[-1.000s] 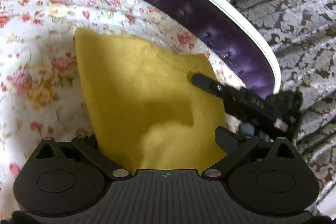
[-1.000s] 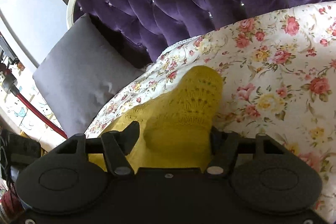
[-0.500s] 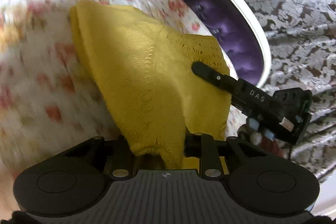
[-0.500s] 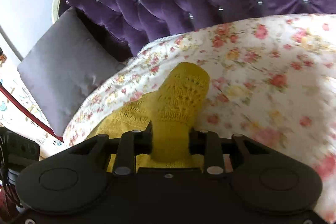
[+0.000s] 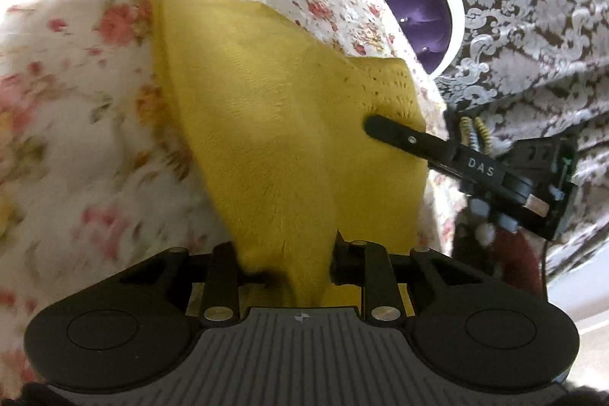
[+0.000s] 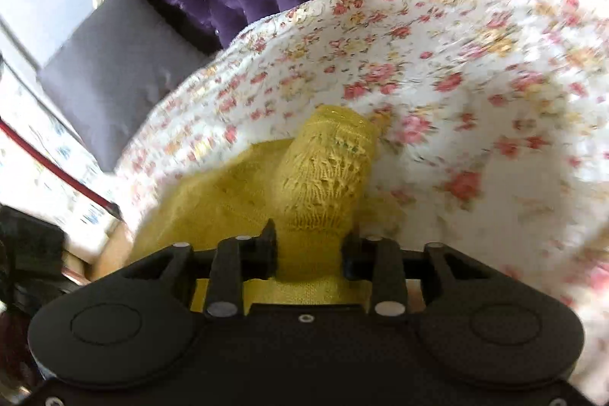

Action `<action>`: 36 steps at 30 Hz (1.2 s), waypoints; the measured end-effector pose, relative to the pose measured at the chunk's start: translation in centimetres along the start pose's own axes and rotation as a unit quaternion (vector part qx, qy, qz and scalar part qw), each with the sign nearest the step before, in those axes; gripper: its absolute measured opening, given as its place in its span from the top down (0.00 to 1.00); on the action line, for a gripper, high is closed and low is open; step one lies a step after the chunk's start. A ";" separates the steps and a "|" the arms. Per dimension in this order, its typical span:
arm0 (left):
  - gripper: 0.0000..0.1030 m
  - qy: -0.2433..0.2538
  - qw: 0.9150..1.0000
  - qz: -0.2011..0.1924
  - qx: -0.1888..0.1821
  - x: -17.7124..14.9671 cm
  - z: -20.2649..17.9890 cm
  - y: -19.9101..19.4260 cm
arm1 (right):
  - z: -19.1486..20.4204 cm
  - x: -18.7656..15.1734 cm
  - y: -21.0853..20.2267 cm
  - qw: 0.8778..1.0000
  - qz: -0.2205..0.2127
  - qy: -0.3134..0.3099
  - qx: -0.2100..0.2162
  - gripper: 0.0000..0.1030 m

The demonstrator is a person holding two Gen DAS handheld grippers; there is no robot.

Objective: Fold small clothes

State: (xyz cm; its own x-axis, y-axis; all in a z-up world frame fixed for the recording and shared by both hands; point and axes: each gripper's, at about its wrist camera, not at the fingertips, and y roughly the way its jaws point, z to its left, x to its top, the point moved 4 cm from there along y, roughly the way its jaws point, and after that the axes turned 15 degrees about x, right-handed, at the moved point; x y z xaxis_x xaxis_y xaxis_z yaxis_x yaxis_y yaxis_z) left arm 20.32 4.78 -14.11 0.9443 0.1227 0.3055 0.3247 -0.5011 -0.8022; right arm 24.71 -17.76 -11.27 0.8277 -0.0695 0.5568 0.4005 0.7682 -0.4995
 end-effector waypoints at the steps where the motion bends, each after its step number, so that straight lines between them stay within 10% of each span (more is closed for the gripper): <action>1: 0.75 0.008 1.000 -0.010 0.013 -0.3 -0.1 -0.4 | 0.1 -0.4 -0.5 0.999 -0.003 -0.021 -0.027 0.47; 8: 0.72 0.118 0.977 -0.068 0.162 -2.6 -0.8 -3.9 | 0.6 -1.8 -3.2 0.991 -0.041 -0.055 -0.115 0.37; 16: 0.54 0.158 0.936 -0.220 0.224 1.2 -4.7 -7.9 | 3.6 -0.1 -3.5 0.975 -0.106 -0.127 -0.149 0.35; 23: 0.54 0.141 0.931 -0.205 0.268 6.8 -6.5 -1.2 | 1.0 0.9 0.2 0.974 -0.083 -0.116 -0.174 0.35; 36: 0.35 0.161 0.915 -0.197 0.313 7.1 -5.7 2.4 | -1.2 -0.6 0.5 0.977 -0.094 -0.085 -0.171 0.27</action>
State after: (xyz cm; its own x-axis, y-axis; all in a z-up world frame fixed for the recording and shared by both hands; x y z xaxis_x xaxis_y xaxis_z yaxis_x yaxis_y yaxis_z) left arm 27.49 -0.42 -10.98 0.7148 -0.1211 0.6888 0.6994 0.1300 -0.7028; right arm 24.85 -18.10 -12.61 0.6608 -0.0603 0.7481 0.6714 0.4929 -0.5534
